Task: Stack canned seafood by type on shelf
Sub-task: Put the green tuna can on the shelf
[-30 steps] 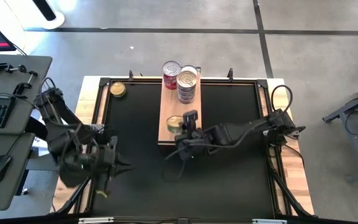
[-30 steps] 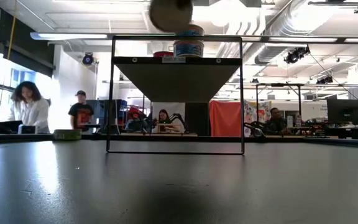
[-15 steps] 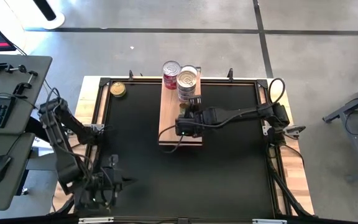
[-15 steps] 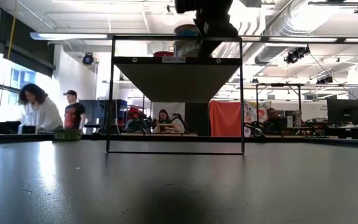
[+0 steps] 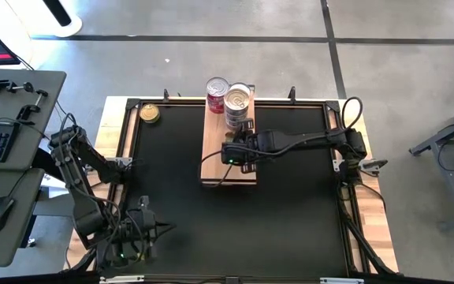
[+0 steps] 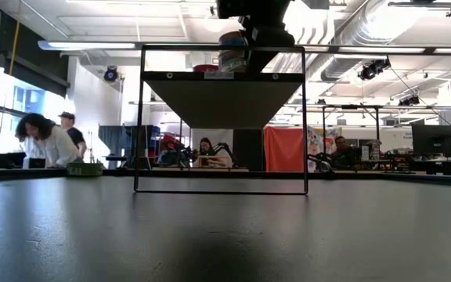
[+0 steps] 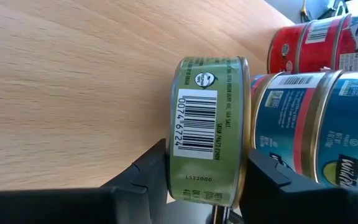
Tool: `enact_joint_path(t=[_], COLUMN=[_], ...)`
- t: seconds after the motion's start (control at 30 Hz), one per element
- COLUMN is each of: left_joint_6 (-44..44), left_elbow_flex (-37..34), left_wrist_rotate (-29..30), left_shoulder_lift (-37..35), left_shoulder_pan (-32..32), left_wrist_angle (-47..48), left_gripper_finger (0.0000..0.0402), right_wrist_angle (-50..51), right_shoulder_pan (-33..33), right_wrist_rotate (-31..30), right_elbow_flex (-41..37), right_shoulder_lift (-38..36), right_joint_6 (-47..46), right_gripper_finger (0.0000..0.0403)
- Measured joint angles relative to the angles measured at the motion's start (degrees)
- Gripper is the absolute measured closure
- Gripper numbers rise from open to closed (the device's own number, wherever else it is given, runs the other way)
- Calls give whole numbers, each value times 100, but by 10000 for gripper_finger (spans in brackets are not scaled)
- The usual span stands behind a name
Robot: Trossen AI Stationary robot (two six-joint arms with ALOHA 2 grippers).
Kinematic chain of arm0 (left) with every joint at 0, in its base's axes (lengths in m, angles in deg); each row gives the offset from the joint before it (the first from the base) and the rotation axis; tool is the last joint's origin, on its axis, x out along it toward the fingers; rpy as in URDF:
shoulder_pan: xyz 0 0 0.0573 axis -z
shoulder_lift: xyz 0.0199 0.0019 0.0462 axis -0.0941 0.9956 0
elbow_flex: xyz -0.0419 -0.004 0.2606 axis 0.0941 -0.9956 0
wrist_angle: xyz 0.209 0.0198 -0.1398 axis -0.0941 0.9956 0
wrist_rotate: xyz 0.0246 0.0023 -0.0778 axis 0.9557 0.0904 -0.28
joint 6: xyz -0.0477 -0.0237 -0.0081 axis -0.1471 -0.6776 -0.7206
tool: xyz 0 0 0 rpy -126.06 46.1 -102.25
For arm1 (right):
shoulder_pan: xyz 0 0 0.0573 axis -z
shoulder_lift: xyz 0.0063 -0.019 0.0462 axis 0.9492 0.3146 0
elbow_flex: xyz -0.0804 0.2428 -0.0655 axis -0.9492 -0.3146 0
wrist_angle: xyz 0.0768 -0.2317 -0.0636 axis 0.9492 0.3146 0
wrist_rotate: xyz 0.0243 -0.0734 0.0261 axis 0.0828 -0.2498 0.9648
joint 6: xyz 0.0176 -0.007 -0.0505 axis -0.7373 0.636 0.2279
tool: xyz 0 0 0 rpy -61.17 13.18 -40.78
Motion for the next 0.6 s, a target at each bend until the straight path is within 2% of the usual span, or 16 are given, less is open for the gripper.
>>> enact_joint_path(t=[0.23,0.47,0.6], left_joint_6=[-42,-42,-42], left_elbow_flex=[0,0,0], left_wrist_rotate=[31,37,37], left_shoulder_lift=[0,1,0], left_shoulder_pan=[0,0,0], left_wrist_angle=[-7,-9,-9], left_gripper_finger=[402,402,402], right_wrist_angle=[-24,-31,-42], right_shoulder_pan=[46,43,5], right_wrist_rotate=[349,436,514], right_elbow_flex=[13,26,26], right_shoulder_lift=[-20,-22,-15], right_joint_6=[29,-19,-61], right_gripper_finger=[269,268,248])
